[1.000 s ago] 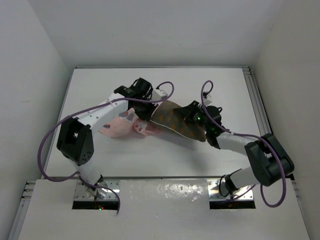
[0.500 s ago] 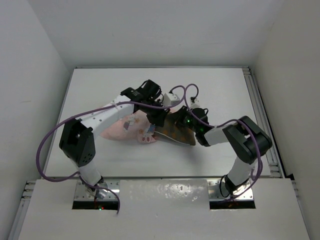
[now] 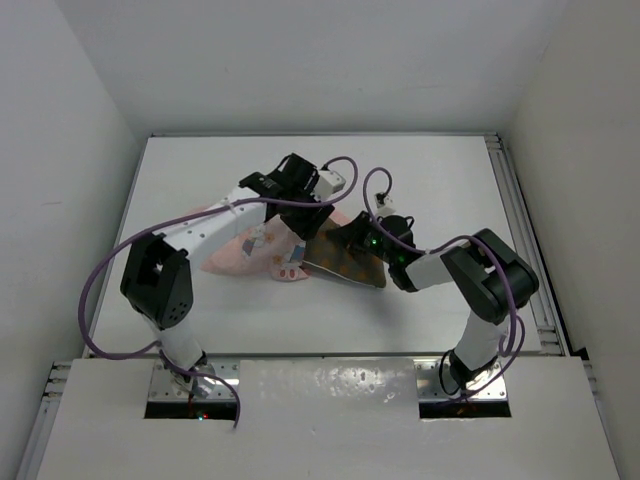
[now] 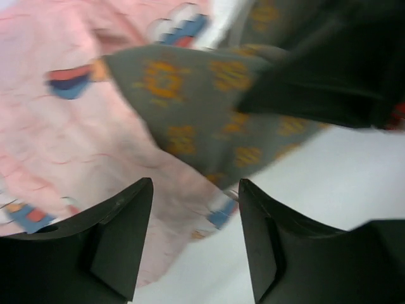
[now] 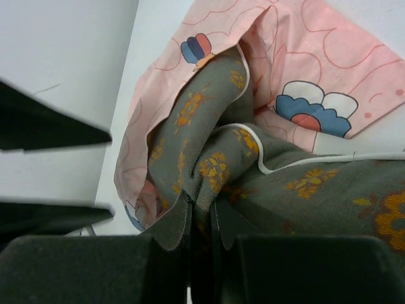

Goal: Put the pillow into the pillowcase

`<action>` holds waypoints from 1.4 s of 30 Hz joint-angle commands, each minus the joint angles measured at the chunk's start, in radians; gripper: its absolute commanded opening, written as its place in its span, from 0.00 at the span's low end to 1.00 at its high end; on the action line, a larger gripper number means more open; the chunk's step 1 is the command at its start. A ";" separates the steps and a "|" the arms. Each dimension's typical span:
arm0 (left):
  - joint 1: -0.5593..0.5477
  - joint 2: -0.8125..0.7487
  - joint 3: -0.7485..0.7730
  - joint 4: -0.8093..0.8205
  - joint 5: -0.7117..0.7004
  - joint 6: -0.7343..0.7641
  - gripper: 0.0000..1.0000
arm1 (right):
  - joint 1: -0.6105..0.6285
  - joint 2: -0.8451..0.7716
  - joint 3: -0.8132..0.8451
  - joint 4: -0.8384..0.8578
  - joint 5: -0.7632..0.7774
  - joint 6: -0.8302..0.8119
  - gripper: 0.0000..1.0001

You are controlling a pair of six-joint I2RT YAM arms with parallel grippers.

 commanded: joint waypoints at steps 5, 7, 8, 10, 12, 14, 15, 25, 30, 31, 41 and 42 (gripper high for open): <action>0.004 0.042 -0.022 0.147 -0.307 -0.030 0.60 | 0.026 -0.041 0.020 0.061 -0.054 -0.041 0.00; 0.004 0.051 -0.050 0.158 -0.309 -0.022 0.59 | 0.024 -0.042 0.020 0.060 -0.056 -0.044 0.00; 0.004 0.051 -0.061 0.163 -0.303 -0.024 0.58 | 0.026 -0.044 0.020 0.060 -0.059 -0.044 0.00; 0.005 0.049 -0.097 0.176 -0.267 -0.028 0.54 | 0.026 -0.044 0.020 0.058 -0.060 -0.044 0.00; 0.010 0.048 -0.111 0.181 -0.224 -0.033 0.44 | 0.029 -0.044 0.021 0.055 -0.063 -0.048 0.00; 0.019 0.048 -0.102 0.175 -0.168 -0.059 0.15 | 0.033 -0.051 0.026 0.041 -0.062 -0.065 0.00; 0.019 0.048 -0.088 0.158 -0.155 -0.067 0.06 | 0.033 -0.056 0.026 0.032 -0.062 -0.076 0.00; -0.050 0.065 0.254 -0.051 -0.028 0.053 0.00 | 0.073 -0.160 0.099 -0.110 -0.103 -0.186 0.00; -0.052 0.063 0.267 -0.054 0.026 0.065 0.00 | 0.107 -0.281 0.113 -0.186 -0.056 -0.283 0.00; -0.053 0.065 0.274 -0.051 0.023 0.049 0.00 | 0.111 -0.321 0.104 -0.195 -0.039 -0.289 0.00; -0.073 0.072 0.384 -0.171 0.225 0.102 0.00 | 0.135 -0.412 0.063 -0.172 0.107 -0.321 0.00; -0.072 0.071 0.390 -0.185 0.292 0.126 0.00 | 0.135 -0.410 0.058 -0.157 0.169 -0.320 0.00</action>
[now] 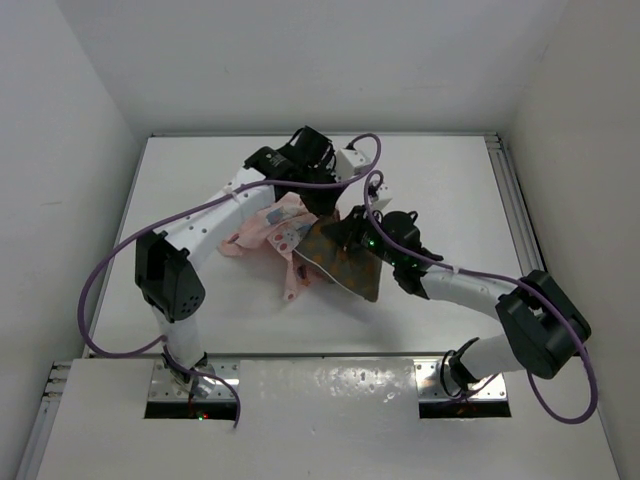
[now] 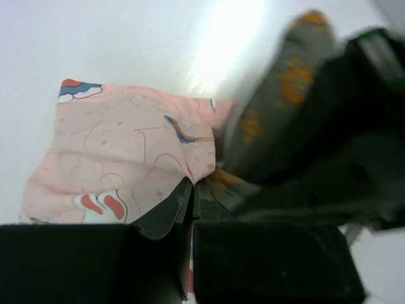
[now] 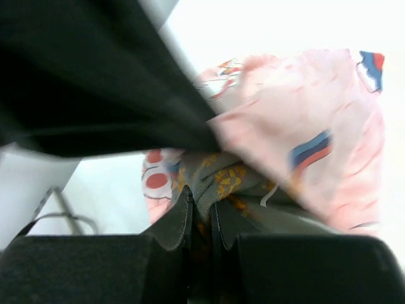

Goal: Put the pillow into the pillowcase

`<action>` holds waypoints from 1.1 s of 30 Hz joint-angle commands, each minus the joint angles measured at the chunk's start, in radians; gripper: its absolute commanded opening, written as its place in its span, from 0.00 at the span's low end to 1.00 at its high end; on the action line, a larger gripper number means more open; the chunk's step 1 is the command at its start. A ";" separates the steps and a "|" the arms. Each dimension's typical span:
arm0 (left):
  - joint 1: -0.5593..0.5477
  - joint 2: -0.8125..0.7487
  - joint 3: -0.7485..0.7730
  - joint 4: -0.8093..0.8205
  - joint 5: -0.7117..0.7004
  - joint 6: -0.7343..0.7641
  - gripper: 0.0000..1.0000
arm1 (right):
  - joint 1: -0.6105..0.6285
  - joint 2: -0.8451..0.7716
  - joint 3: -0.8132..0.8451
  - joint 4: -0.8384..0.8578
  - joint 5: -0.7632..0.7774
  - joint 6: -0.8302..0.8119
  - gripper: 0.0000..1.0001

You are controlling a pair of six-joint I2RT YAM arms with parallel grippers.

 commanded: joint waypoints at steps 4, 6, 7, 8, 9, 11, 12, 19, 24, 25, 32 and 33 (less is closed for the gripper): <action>0.014 -0.029 0.026 -0.054 0.305 0.080 0.00 | 0.003 -0.036 -0.027 0.264 0.242 0.037 0.00; 0.030 -0.034 0.000 -0.049 0.317 0.083 0.00 | 0.000 -0.044 -0.018 0.301 0.228 0.042 0.00; 0.046 -0.035 -0.020 -0.035 0.309 0.083 0.00 | 0.000 -0.052 0.001 0.298 0.227 0.034 0.00; 0.056 -0.035 -0.029 -0.026 0.290 0.079 0.00 | 0.005 -0.075 0.007 0.292 0.225 0.028 0.00; 0.062 -0.035 -0.037 -0.017 0.253 0.074 0.00 | 0.006 -0.088 0.007 0.292 0.228 0.022 0.00; 0.086 -0.035 -0.049 0.003 0.216 0.066 0.00 | 0.008 -0.118 -0.005 0.289 0.247 0.009 0.00; 0.089 -0.035 -0.049 0.008 0.210 0.066 0.00 | 0.008 -0.139 -0.022 0.286 0.251 0.006 0.00; 0.082 -0.020 -0.029 -0.006 0.275 0.082 0.00 | 0.006 -0.139 -0.067 0.330 0.282 0.048 0.00; 0.057 -0.019 -0.023 -0.055 0.473 0.135 0.00 | 0.006 -0.047 -0.042 0.407 0.314 0.046 0.00; 0.056 -0.019 -0.022 -0.064 0.504 0.142 0.00 | 0.008 0.001 -0.036 0.411 0.316 0.042 0.00; 0.076 -0.022 -0.072 0.000 0.454 0.117 0.36 | -0.004 0.184 -0.045 0.387 0.308 0.086 0.16; 0.086 -0.029 -0.085 0.018 0.426 0.103 0.49 | -0.006 0.180 -0.053 0.370 0.292 0.082 0.31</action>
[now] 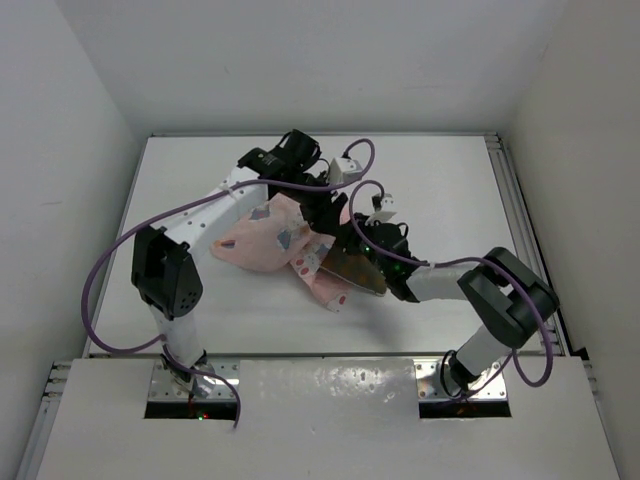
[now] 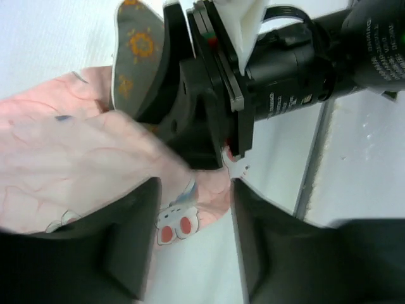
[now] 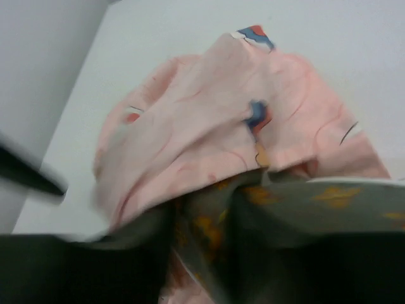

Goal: Put the pillow into the pillowcase

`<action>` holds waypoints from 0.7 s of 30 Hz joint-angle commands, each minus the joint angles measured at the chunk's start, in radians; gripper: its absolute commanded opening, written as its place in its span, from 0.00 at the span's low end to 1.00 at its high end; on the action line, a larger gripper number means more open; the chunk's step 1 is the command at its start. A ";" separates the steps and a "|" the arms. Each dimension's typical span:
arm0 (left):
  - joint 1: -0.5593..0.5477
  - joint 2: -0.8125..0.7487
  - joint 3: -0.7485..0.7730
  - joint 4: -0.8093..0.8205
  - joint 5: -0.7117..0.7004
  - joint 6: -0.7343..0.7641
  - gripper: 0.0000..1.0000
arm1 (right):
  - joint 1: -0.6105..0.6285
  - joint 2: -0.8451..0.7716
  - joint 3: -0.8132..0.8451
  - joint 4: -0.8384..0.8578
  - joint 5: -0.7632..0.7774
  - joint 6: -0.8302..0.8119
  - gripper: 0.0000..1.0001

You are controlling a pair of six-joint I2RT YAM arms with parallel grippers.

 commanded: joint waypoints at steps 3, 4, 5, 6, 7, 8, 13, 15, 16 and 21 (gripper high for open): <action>0.045 -0.044 -0.045 0.018 -0.066 -0.015 0.67 | -0.017 -0.067 0.050 -0.082 -0.047 -0.058 0.91; 0.051 -0.049 -0.037 0.004 -0.090 0.000 0.70 | -0.019 -0.081 0.079 -0.307 -0.059 -0.095 0.99; 0.054 -0.052 -0.029 -0.011 -0.112 0.011 0.71 | -0.020 -0.098 0.115 -0.433 -0.062 -0.144 0.99; 0.054 -0.060 -0.025 -0.045 -0.141 0.024 0.71 | -0.022 -0.124 0.188 -0.534 -0.059 -0.235 0.99; 0.054 -0.064 -0.017 -0.062 -0.164 0.053 0.71 | -0.030 -0.138 0.211 -0.626 -0.050 -0.279 0.99; 0.051 -0.072 -0.019 -0.073 -0.216 0.067 0.69 | -0.034 -0.156 0.227 -0.735 -0.047 -0.319 0.99; -0.079 -0.148 -0.110 -0.104 -0.360 0.294 0.19 | -0.163 -0.311 0.132 -0.744 -0.102 -0.359 0.06; -0.200 -0.162 -0.194 -0.072 -0.454 0.339 0.08 | -0.206 -0.346 0.098 -0.731 -0.102 -0.287 0.00; -0.236 -0.158 -0.221 -0.062 -0.492 0.369 0.05 | -0.255 -0.353 0.089 -0.719 -0.101 -0.265 0.10; -0.346 -0.066 -0.285 -0.006 -0.440 0.402 0.34 | -0.361 -0.372 0.035 -0.675 -0.151 -0.144 0.62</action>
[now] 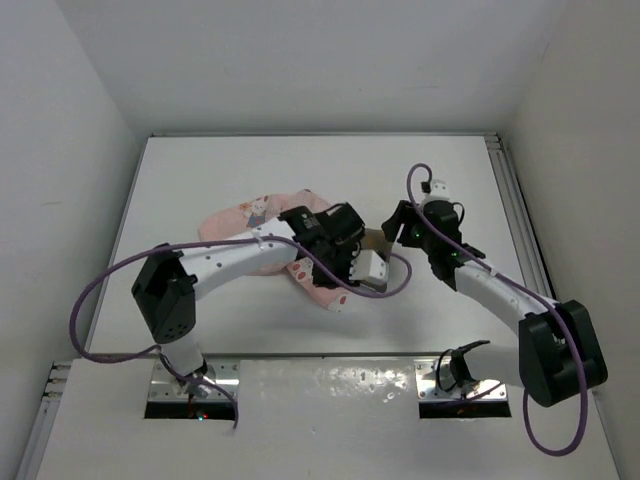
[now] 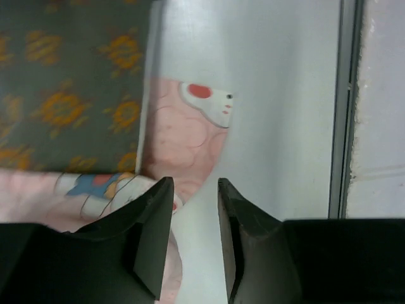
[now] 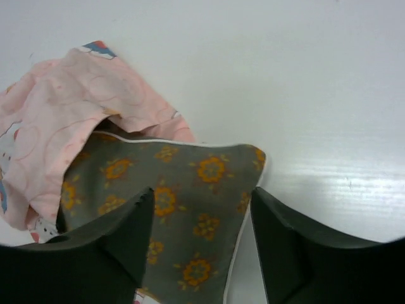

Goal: Put the pillow into the pillowcase

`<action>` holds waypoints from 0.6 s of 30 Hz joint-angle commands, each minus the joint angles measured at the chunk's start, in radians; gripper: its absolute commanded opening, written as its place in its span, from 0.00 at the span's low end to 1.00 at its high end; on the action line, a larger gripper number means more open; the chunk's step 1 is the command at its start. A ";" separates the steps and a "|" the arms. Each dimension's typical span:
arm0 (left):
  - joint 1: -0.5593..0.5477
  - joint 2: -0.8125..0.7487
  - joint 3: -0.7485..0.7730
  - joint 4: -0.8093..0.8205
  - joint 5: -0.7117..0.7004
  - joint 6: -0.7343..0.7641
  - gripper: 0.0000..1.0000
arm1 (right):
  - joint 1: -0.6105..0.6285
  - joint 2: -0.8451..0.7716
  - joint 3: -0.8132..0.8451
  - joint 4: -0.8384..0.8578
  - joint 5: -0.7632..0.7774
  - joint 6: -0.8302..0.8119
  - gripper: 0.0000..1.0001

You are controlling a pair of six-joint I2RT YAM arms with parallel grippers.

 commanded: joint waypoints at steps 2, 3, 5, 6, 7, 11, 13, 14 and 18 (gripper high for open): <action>-0.049 0.082 -0.039 0.048 0.002 0.133 0.48 | -0.052 -0.030 -0.045 0.029 -0.090 0.084 0.71; -0.063 0.090 -0.044 0.049 0.013 0.133 0.48 | -0.052 -0.036 -0.054 0.029 -0.093 0.085 0.71; -0.090 0.104 -0.066 0.066 0.049 0.159 0.55 | -0.066 -0.056 -0.086 0.035 -0.092 0.094 0.72; -0.098 0.105 -0.101 0.083 0.050 0.162 0.60 | -0.075 -0.062 -0.099 0.043 -0.090 0.098 0.72; -0.106 0.108 -0.127 0.109 0.044 0.162 0.63 | -0.077 -0.068 -0.112 0.067 -0.089 0.101 0.73; -0.133 0.145 -0.234 0.311 -0.043 0.130 0.69 | -0.092 -0.061 -0.148 0.101 -0.092 0.130 0.74; -0.141 0.150 -0.299 0.376 -0.097 0.123 0.69 | -0.097 -0.044 -0.139 0.104 -0.107 0.142 0.74; -0.143 0.148 -0.343 0.431 -0.109 0.118 0.69 | -0.095 -0.035 -0.136 0.107 -0.119 0.153 0.75; -0.143 0.143 -0.441 0.590 -0.183 0.087 0.61 | -0.086 0.039 -0.143 0.148 -0.173 0.216 0.84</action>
